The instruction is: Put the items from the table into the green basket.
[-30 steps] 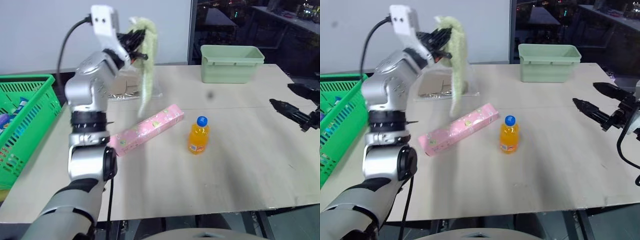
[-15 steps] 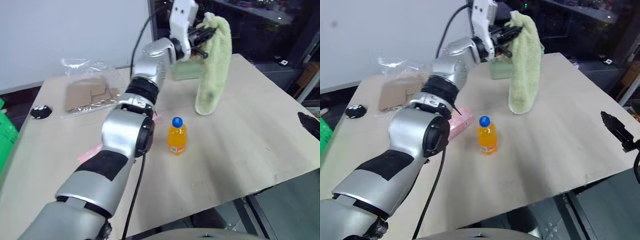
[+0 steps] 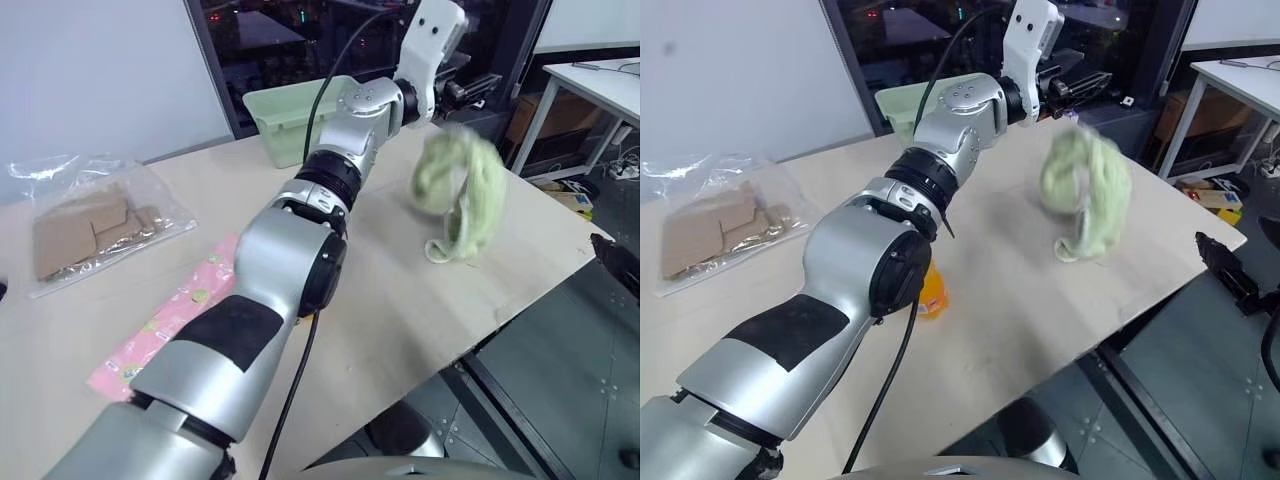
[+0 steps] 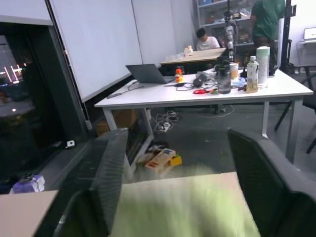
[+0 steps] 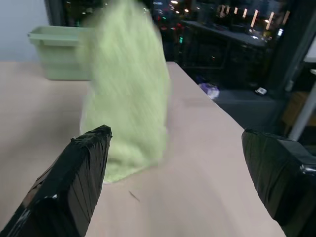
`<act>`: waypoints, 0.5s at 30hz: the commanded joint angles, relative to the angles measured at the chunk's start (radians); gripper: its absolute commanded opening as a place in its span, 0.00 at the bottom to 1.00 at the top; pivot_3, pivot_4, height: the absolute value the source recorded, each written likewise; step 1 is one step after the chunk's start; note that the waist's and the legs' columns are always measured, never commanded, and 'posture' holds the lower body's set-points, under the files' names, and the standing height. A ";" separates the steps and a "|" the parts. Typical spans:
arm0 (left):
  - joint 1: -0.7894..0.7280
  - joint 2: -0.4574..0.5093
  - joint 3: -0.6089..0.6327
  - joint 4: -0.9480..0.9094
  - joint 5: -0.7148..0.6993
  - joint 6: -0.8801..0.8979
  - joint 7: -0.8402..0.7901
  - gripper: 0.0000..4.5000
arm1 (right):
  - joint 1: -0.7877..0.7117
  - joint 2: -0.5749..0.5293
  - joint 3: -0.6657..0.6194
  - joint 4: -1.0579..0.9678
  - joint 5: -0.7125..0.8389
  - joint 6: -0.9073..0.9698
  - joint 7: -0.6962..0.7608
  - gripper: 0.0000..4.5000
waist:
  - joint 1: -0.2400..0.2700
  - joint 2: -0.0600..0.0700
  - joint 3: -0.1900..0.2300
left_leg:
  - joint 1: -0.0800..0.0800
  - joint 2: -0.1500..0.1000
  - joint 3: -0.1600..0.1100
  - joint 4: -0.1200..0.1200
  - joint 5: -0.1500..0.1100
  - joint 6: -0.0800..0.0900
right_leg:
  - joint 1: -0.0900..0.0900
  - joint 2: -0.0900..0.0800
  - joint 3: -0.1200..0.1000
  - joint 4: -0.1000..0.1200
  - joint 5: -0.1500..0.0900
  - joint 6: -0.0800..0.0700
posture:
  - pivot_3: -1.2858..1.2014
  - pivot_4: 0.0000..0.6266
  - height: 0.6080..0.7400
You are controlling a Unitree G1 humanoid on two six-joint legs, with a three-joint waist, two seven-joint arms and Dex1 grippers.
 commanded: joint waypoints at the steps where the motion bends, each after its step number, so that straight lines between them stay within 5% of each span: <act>1: -0.014 0.036 0.025 -0.006 0.005 0.001 0.021 0.69 | -0.006 -0.019 -0.039 -0.010 0.012 -0.027 0.003 1.00 | -0.008 0.000 0.000 | 0.000 0.000 0.000 0.000 0.000 0.000 | 0.001 0.000 0.000 0.000 0.000 0.000 | 0.31 0.00 1.00; 10: 0.003 0.143 -0.032 -0.057 0.098 -0.074 0.091 0.69 | -0.044 -0.061 0.012 0.015 0.031 -0.021 0.037 1.00 | -0.009 -0.003 0.002 | 0.003 0.000 -0.001 0.000 0.000 0.000 | 0.001 -0.001 0.000 0.000 0.000 0.002 | 0.33 0.00 1.00; 15: 0.048 0.268 0.021 -0.201 0.039 0.032 0.011 0.69 | -0.068 -0.082 0.082 0.020 0.066 -0.021 0.110 1.00 | 0.003 -0.003 0.003 | 0.004 0.000 -0.001 -0.001 0.000 0.000 | 0.000 -0.001 0.000 0.001 0.000 0.003 | 0.35 0.00 1.00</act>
